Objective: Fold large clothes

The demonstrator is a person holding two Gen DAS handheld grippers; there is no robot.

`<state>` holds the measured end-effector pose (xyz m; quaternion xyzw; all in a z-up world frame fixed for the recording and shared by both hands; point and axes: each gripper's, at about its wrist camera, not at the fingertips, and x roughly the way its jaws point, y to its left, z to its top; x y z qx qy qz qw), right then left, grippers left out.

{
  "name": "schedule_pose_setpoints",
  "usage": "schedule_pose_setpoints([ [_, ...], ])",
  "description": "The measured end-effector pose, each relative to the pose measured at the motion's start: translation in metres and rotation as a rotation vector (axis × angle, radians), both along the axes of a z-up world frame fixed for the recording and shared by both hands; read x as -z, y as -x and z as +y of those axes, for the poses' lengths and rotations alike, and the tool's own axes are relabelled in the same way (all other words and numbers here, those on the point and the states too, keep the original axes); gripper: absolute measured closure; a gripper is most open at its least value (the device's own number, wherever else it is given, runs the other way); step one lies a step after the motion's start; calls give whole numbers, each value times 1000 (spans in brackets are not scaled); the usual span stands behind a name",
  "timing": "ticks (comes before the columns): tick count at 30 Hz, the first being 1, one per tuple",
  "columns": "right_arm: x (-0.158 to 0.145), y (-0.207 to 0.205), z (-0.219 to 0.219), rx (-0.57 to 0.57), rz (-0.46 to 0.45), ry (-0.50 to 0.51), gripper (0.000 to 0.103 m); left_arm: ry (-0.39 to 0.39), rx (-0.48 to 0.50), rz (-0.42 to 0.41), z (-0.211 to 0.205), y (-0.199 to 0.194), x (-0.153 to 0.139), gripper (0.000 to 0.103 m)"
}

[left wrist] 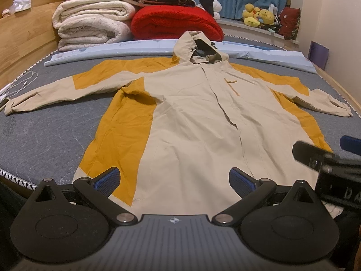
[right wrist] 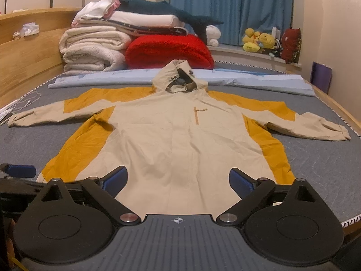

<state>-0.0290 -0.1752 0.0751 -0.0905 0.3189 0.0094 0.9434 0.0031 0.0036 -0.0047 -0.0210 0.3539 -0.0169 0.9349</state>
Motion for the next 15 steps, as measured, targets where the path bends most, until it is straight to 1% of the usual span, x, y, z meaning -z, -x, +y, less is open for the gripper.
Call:
schedule_pose_setpoints([
  [1,-1,1,-1,7,-10,-3,11,-3,4,-2,-1,1,0,1],
  [3,-5,1,-4,27,-36,-11,16,4,5,-25,-1,2,-3,7],
  [4,-6,2,-7,40,-50,-16,18,27,2,-38,-1,2,-7,8],
  [5,-9,1,-9,54,-65,-22,21,52,-1,-57,1,1,-12,12],
  [7,-13,1,-15,81,-99,-40,24,67,-12,-93,3,-2,-23,18],
  [8,-16,2,-18,93,-120,-49,26,71,-18,-112,5,-4,-30,18],
  [9,-18,3,-21,104,-147,-58,27,99,-22,-152,9,-7,-38,20],
  [11,-23,3,-26,119,-190,-60,27,117,-23,-229,15,-15,-58,22],
  [13,-27,2,-30,131,-234,-54,27,111,-30,-284,19,-29,-76,25],
  [15,-31,1,-34,140,-265,-32,27,100,-25,-312,21,-49,-91,26],
])
